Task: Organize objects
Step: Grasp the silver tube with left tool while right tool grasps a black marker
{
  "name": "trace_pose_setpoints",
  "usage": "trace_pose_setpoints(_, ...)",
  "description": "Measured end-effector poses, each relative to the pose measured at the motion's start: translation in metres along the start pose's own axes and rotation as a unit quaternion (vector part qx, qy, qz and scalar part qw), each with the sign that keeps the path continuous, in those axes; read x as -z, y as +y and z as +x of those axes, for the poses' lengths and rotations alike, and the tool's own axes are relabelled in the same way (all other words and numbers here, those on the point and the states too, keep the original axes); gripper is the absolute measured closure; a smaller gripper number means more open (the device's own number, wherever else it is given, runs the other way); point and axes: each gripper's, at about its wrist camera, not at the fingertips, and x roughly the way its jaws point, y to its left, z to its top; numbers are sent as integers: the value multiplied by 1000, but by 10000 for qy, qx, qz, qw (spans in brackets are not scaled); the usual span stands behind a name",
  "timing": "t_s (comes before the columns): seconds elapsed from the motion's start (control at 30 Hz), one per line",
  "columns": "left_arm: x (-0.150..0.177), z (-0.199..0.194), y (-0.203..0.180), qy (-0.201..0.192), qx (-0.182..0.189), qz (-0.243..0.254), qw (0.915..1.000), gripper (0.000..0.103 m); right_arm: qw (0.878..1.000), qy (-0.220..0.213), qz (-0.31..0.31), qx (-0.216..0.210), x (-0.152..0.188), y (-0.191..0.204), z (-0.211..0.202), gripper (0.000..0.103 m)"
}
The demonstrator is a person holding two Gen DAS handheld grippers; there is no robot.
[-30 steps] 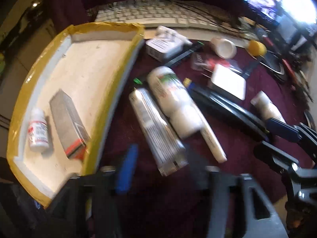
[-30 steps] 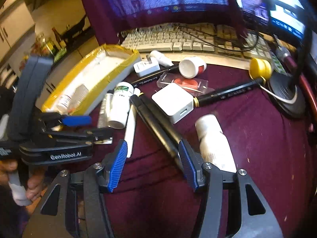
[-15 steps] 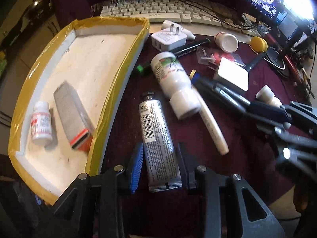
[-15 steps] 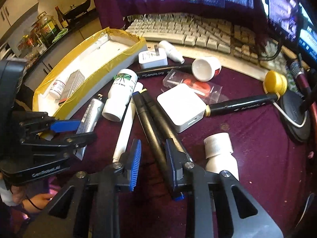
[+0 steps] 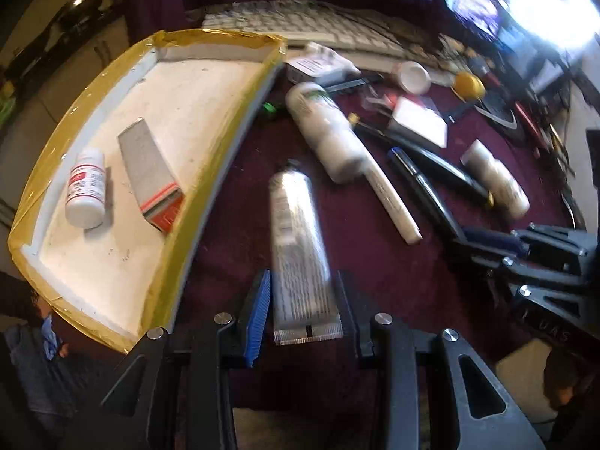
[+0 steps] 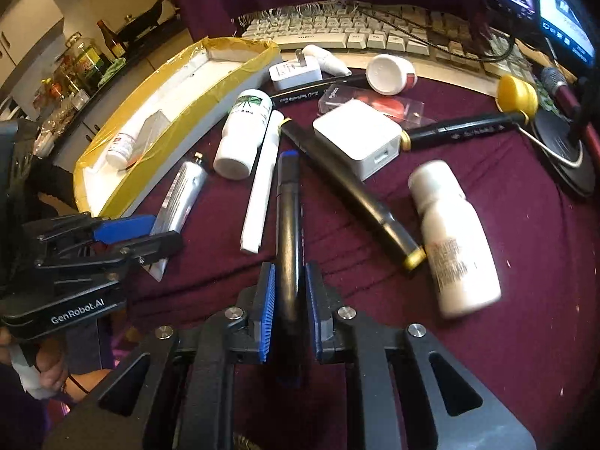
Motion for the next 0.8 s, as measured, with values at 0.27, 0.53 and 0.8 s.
trace_pose_setpoints(0.27, -25, 12, 4, 143, 70, -116, 9998, 78, 9996, -52, -47, 261, 5, 6, -2, 89)
trace_pose_setpoints(0.53, 3, -1, -3, -122, 234, -192, 9995, 75, 9999, -141, 45, -18, 3, 0, -1, 89)
trace_pose_setpoints(0.8, -3, -10, -4, -341, 65, -298, 9990, 79, 9970, -278, 618, -370, 9, -7, -15, 90)
